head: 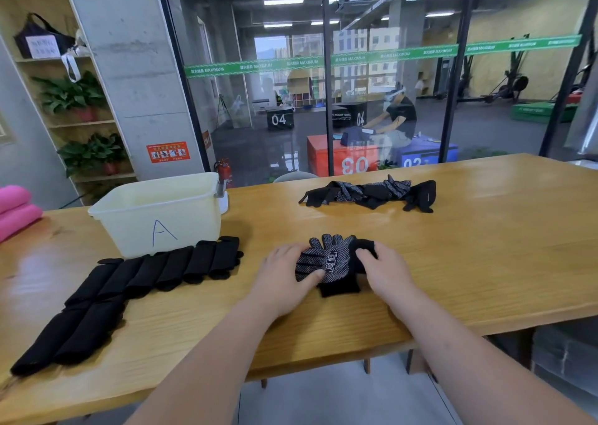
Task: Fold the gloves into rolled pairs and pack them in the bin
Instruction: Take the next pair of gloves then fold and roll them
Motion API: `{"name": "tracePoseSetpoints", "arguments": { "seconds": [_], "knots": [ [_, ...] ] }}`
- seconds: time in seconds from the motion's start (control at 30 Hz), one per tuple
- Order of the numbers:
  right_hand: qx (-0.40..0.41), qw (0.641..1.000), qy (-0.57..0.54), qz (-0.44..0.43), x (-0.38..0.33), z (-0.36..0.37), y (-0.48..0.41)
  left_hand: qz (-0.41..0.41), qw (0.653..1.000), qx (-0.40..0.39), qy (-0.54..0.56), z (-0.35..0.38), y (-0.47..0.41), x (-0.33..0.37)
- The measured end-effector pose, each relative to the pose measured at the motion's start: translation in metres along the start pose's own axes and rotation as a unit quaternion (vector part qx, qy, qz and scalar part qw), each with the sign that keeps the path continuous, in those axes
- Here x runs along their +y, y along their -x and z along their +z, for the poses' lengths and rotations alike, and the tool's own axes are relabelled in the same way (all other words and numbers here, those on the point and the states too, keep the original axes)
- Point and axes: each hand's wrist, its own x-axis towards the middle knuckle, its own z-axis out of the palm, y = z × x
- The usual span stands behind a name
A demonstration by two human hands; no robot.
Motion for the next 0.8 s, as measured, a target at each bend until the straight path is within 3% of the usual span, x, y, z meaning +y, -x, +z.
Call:
{"name": "tracePoseSetpoints", "arguments": {
  "seconds": [0.2, 0.37, 0.6, 0.7, 0.8],
  "knots": [
    [0.033, 0.983, 0.149, -0.106, -0.03, -0.047, -0.033, -0.004, 0.997, -0.052, -0.053, 0.001, -0.002, -0.001],
    [0.019, 0.975, 0.113, -0.189, -0.071, -0.074, -0.047, 0.005, 0.996, -0.079, -0.044, -0.008, 0.0, -0.012],
    [-0.153, 0.972, -0.022, -0.179, -0.107, -0.078, -0.053, 0.007, 0.997, -0.061, -0.044, -0.007, 0.011, -0.029],
    [-0.164, 0.971, 0.037, -0.169, -0.109, -0.07, -0.065, 0.006, 0.997, -0.06, -0.047, -0.007, 0.013, -0.029],
    [-0.097, 0.968, 0.116, -0.199, -0.109, -0.06, -0.081, 0.0, 0.997, -0.06, -0.04, -0.007, 0.013, -0.03]
  ]
}}
